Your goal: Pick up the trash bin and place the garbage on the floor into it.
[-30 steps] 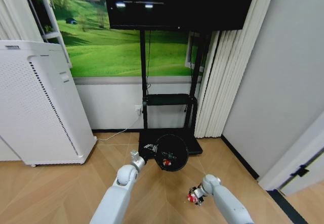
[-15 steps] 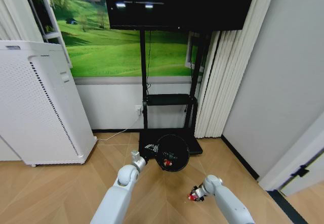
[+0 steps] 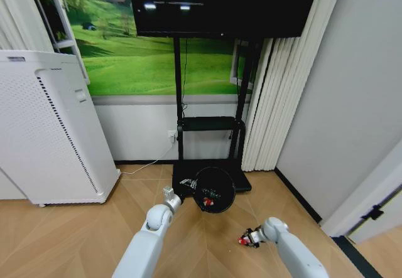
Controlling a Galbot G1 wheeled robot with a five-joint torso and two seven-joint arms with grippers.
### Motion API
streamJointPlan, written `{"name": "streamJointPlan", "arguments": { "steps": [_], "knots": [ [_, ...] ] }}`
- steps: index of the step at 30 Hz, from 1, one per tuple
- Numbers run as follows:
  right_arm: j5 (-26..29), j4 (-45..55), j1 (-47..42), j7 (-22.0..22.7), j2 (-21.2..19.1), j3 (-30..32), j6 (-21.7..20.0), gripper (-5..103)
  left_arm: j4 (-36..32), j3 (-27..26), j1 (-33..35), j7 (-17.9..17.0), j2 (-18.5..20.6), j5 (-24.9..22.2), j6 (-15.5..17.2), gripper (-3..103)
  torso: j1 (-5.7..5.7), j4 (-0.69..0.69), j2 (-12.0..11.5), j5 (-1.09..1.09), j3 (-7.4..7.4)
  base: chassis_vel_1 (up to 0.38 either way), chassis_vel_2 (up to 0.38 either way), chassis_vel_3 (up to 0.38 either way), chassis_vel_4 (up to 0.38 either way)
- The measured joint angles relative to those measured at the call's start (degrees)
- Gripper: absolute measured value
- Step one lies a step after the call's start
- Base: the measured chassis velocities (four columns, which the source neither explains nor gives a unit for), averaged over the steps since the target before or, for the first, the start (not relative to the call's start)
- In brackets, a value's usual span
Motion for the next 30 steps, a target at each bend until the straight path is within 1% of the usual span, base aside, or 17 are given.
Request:
{"name": "streamJointPlan", "arguments": {
  "steps": [3,5,7,8,10,11,13,14,16,17,19,20,24,25,27,28,30],
  "knots": [
    [6.0,1.8,-2.3,-1.5,-2.0,3.5,-1.3,30,-0.1,-2.0,0.7,-1.1,0.0,-2.3,0.0,8,0.0,0.0,0.0,-0.01,0.0,0.0,0.0,0.0,0.0],
    [6.9,1.9,-2.6,-1.5,-2.1,4.2,-1.4,30,-0.1,-2.2,0.8,-1.1,0.0,-2.4,0.0,8,0.0,0.0,0.0,-0.01,0.0,0.0,0.0,0.0,0.0],
    [16.9,1.2,-4.4,3.0,-2.4,7.9,-3.4,28,0.6,-4.4,1.2,-1.3,0.2,-2.9,0.0,8,0.0,0.02,0.0,-0.01,-0.01,0.0,0.0,0.0,0.0],
    [16.9,1.2,-4.4,3.0,-2.4,7.9,-3.4,28,0.6,-4.4,1.2,-1.3,0.2,-2.9,0.0,8,0.0,0.02,0.0,-0.01,-0.01,0.0,0.0,0.0,0.0],
    [30.0,1.5,-6.4,7.0,-2.2,11.0,-6.7,27,1.7,-6.2,1.2,-1.7,0.3,-3.5,0.0,8,0.0,0.03,0.0,0.02,0.0,0.0,0.0,0.0,0.0],
    [30.0,1.5,-6.4,7.0,-2.2,11.0,-6.7,27,1.7,-6.2,1.2,-1.7,0.3,-3.5,0.0,8,0.0,0.03,0.0,0.02,0.0,0.0,0.0,0.0,0.0],
    [41.4,6.4,-8.8,8.4,-2.2,14.8,-11.3,27,3.2,-7.1,0.5,-2.1,0.3,-4.2,0.0,8,0.0,0.02,0.0,-0.01,0.0,0.0,0.0,0.0,0.0],
    [41.4,6.4,-8.8,8.4,-2.2,14.8,-11.3,27,3.2,-7.1,0.5,-2.1,0.3,-4.2,0.0,8,0.0,0.02,0.0,-0.01,0.0,0.0,0.0,0.0,0.0],
    [51.3,13.0,-10.6,9.2,-2.3,17.9,-14.4,27,4.6,-7.1,-0.4,-2.4,0.3,-4.9,0.0,8,0.0,0.02,0.0,-0.01,-0.01,0.0,0.0,0.0,0.0],
    [51.3,13.0,-10.6,9.2,-2.3,17.9,-14.4,27,4.6,-7.1,-0.4,-2.4,0.3,-4.9,0.0,8,0.0,0.02,0.0,-0.01,-0.01,0.0,0.0,0.0,0.0],
    [57.7,18.1,-11.2,11.0,-2.9,19.1,-16.4,27,6.3,-6.2,-1.5,-2.5,0.2,-5.1,0.0,8,0.0,0.03,0.0,-0.02,-0.01,0.0,0.0,0.0,0.0],
    [57.7,18.1,-11.2,11.0,-2.9,19.1,-16.4,27,6.3,-6.2,-1.5,-2.5,0.2,-5.1,0.0,8,0.0,0.03,0.0,-0.02,-0.01,0.0,0.0,0.0,0.0],
    [66.6,24.2,-11.5,13.9,-2.3,20.8,-20.8,27,9.4,-5.9,-2.6,-1.9,-0.5,-5.7,-0.2,8,0.0,0.01,0.0,-0.02,-0.01,0.0,0.0,0.0,0.0],
    [66.6,24.2,-11.5,13.9,-2.3,20.8,-20.8,27,9.4,-5.9,-2.6,-1.9,-0.5,-5.7,-0.2,8,0.0,0.01,0.0,-0.02,-0.01,0.0,0.0,0.0,0.0],
    [72.1,28.6,-11.9,14.3,-1.6,21.7,-24.7,27,12.1,-5.0,-3.7,-1.7,-1.0,-6.1,-0.2,8,0.0,0.03,0.0,0.0,-0.01,0.0,0.0,0.0,0.0],
    [72.1,28.6,-11.9,14.3,-1.6,21.7,-24.7,27,12.1,-5.0,-3.7,-1.7,-1.0,-6.1,-0.2,8,0.0,0.03,0.0,0.0,-0.01,0.0,0.0,0.0,0.0],
    [76.4,33.3,-12.7,14.6,-1.4,21.2,-28.1,26,15.0,-3.5,-5.2,-1.6,-1.6,-6.1,0.0,8,0.0,0.02,0.0,-0.02,0.0,0.0,0.0,0.0,0.0]
  ]
}}
